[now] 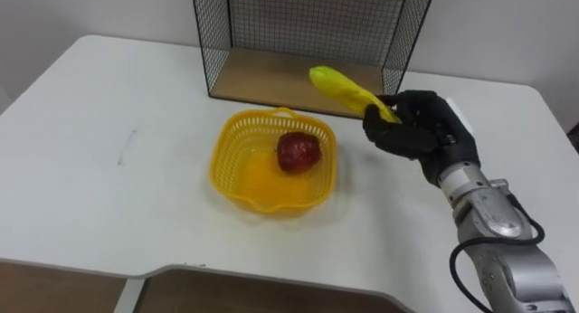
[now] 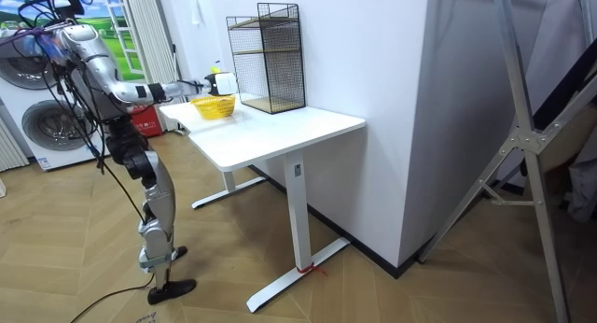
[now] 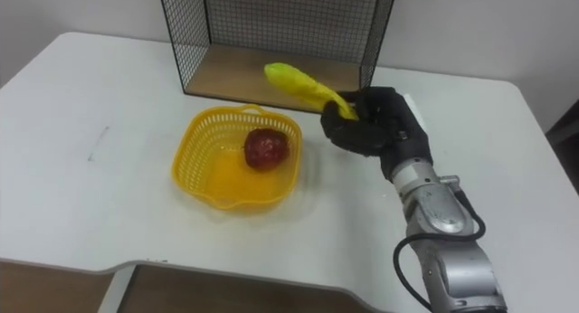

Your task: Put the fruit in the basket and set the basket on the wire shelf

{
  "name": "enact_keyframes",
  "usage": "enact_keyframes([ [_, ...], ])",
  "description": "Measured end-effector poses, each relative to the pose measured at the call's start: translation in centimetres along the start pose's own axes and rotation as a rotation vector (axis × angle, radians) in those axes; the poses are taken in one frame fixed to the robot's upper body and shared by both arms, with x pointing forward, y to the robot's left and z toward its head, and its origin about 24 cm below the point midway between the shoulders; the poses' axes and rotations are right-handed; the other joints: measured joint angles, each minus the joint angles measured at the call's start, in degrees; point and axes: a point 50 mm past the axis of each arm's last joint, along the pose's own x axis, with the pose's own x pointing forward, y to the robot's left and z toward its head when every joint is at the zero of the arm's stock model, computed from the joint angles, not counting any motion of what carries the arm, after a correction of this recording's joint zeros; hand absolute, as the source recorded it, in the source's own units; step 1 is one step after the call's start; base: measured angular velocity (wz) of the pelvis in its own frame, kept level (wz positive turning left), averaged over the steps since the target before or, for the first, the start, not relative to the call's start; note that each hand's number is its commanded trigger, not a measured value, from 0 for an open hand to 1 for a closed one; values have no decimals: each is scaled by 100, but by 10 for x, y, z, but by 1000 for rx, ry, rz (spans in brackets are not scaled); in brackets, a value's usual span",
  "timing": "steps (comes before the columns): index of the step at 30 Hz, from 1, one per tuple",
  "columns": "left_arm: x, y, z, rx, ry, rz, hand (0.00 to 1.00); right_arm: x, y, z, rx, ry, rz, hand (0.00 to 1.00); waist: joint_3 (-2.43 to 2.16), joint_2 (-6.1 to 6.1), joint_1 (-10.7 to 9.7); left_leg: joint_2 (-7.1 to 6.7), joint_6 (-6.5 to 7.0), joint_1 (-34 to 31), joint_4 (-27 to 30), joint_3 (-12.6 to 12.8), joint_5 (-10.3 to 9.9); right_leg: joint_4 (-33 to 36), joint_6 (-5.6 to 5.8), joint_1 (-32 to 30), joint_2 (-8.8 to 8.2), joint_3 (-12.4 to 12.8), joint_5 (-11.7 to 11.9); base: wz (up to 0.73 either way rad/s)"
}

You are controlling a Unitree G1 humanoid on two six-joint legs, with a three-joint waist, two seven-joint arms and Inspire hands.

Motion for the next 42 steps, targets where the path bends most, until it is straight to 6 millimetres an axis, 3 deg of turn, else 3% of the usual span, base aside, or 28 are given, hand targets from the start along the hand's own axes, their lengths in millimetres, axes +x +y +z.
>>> enact_keyframes([
  [7, 0, -1, 1, 15, -5, -14, 0, 9, 4, 16, -95, -50, 49, 100, -11, -28, 30, 0, 1, -68, 10, -2, -1, -2, 0, -56, -4, -40, 0, 0],
  [13, 0, -1, 2, 17, -7, -25, 0, 9, 8, 18, -154, -51, 85, 100, 20, 18, 40, 1, 1, -94, 21, -2, -1, -5, 0, -75, -5, -45, 0, 0],
  [24, 0, -1, 2, 18, -4, -38, 0, 10, 25, 21, -157, -74, 161, 100, 13, 4, 89, 1, 1, -89, 10, -7, 0, -5, 0, -66, -5, -45, 0, 0],
  [27, 1, -1, 2, 19, -6, -38, 0, 9, 29, 20, -165, -69, 192, 40, 19, 12, 134, 3, 1, -90, 3, -10, 0, -5, 0, -66, -1, -43, 0, 0],
  [28, 1, 0, 5, 21, -11, -36, 0, 9, 32, 19, -166, -66, 204, 7, 19, 9, 152, 3, 0, -90, -2, -15, 0, -4, 0, -65, 1, -43, 0, 0],
  [30, 1, -1, 6, 36, -12, -40, 0, 9, 35, 18, -168, -59, 227, 0, 19, 7, 186, 1, 0, -90, -6, -17, 1, -5, 0, -65, 2, -46, 0, 0],
  [42, 2, 0, 13, 40, -27, -38, 0, 9, 46, 13, -232, -37, 279, 0, 45, -46, 293, -1, 0, -115, -6, -38, 0, -12, 0, -77, 4, -65, 0, 0],
])
